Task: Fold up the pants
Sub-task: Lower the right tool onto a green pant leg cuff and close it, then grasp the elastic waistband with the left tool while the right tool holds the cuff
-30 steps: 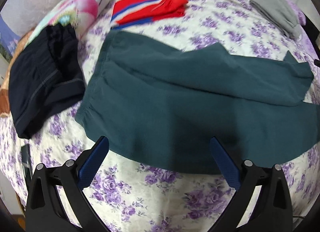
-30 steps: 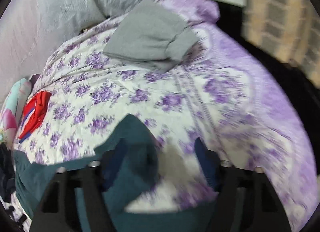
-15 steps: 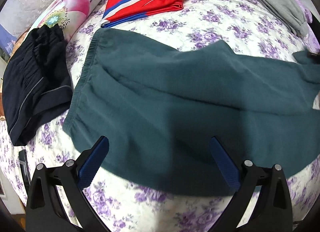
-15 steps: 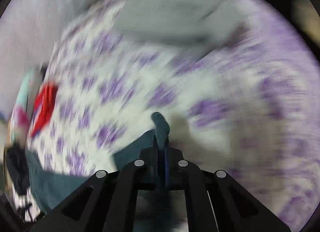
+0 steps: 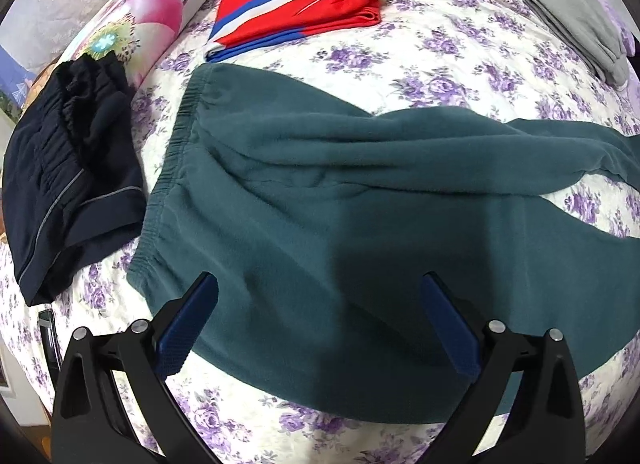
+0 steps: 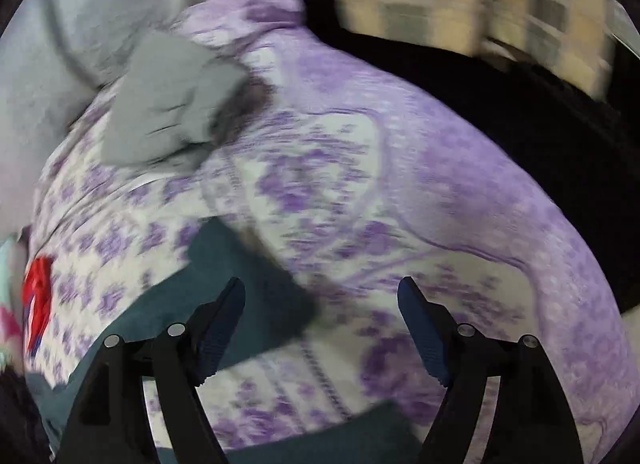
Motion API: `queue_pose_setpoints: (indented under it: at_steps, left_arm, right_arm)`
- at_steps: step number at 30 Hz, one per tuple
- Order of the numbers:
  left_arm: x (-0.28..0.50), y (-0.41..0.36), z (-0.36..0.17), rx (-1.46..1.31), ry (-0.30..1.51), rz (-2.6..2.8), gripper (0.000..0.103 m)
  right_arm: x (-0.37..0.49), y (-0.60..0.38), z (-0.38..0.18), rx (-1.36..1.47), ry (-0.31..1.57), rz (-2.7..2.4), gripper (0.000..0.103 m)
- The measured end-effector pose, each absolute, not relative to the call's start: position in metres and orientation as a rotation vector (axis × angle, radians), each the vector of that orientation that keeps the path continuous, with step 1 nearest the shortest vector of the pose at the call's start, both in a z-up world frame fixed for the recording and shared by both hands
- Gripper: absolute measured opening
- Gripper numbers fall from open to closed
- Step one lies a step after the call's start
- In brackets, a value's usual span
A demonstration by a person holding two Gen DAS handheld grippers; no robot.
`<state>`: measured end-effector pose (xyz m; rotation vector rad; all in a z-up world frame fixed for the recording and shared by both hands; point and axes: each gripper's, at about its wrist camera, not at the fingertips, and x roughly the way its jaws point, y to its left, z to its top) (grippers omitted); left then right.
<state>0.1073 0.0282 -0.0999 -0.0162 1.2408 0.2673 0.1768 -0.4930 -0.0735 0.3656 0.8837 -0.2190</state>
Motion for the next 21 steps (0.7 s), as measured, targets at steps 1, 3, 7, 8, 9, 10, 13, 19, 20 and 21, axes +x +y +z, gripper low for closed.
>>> queue_pose_setpoints:
  at_steps: [1, 3, 7, 8, 9, 10, 13, 19, 20, 21]
  left_arm:
    - [0.106, 0.032, -0.1, -0.028, 1.244, 0.277, 0.098]
    - [0.102, 0.037, -0.099, -0.042, 1.249, 0.286, 0.098]
    - [0.096, 0.049, -0.096, -0.019, 1.246, 0.331, 0.098]
    - [0.094, 0.053, -0.095, -0.019, 1.24, 0.341, 0.098]
    - [0.094, 0.058, -0.093, -0.017, 1.23, 0.352, 0.098]
    - [0.093, 0.063, -0.092, -0.015, 1.22, 0.363, 0.098]
    - [0.097, 0.088, -0.093, -0.03, 1.213, 0.417, 0.098]
    - [0.126, 0.123, -0.08, 0.025, 1.156, 0.471, 0.098]
    - [0.136, 0.13, -0.076, 0.042, 1.144, 0.469, 0.098]
    - [0.143, 0.135, -0.073, 0.052, 1.137, 0.467, 0.098]
  right_arm:
    - [0.185, -0.483, -0.072, 0.323, 0.884, -0.199, 0.08]
    - [0.203, -0.471, -0.075, 0.243, 0.898, -0.175, 0.08]
    - [0.246, -0.465, -0.113, 0.245, 1.094, -0.122, 0.006]
    - [0.249, -0.467, -0.113, 0.282, 1.113, -0.12, 0.005]
    - [0.244, -0.467, -0.099, 0.262, 1.064, -0.152, 0.005]
    - [0.236, -0.467, -0.083, 0.231, 1.009, -0.195, 0.005]
    - [0.216, -0.477, -0.067, 0.206, 0.975, -0.352, 0.018]
    - [0.208, -0.473, -0.068, -0.002, 1.002, -0.485, 0.082]
    - [0.205, -0.469, -0.063, -0.004, 0.978, -0.479, 0.082]
    - [0.203, -0.461, -0.056, 0.002, 0.943, -0.456, 0.082]
